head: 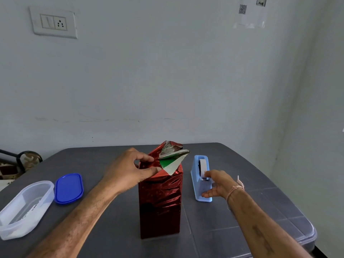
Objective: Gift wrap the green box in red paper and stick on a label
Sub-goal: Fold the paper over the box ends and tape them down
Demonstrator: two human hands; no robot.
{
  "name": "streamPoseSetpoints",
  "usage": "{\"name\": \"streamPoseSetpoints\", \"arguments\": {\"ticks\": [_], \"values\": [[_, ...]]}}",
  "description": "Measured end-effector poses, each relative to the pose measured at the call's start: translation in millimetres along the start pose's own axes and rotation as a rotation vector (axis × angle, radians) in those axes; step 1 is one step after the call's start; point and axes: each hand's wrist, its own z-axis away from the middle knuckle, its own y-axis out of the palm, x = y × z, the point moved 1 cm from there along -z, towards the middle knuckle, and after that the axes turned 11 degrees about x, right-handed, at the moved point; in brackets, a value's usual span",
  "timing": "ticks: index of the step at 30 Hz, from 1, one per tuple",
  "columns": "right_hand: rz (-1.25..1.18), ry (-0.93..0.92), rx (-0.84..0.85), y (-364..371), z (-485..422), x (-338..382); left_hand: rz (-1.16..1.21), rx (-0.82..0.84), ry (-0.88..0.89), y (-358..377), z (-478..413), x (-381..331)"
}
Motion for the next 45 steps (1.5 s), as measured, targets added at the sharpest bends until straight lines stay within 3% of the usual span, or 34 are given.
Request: {"name": "streamPoseSetpoints", "arguments": {"ticks": [18,45], "values": [[-0.197,-0.179,-0.11,6,-10,-26,0.01,0.0,-0.015,1,2,-3],[-0.466,-0.22,-0.155,17,-19,-55,0.04,-0.006,-0.009,2,1,-3]]}}
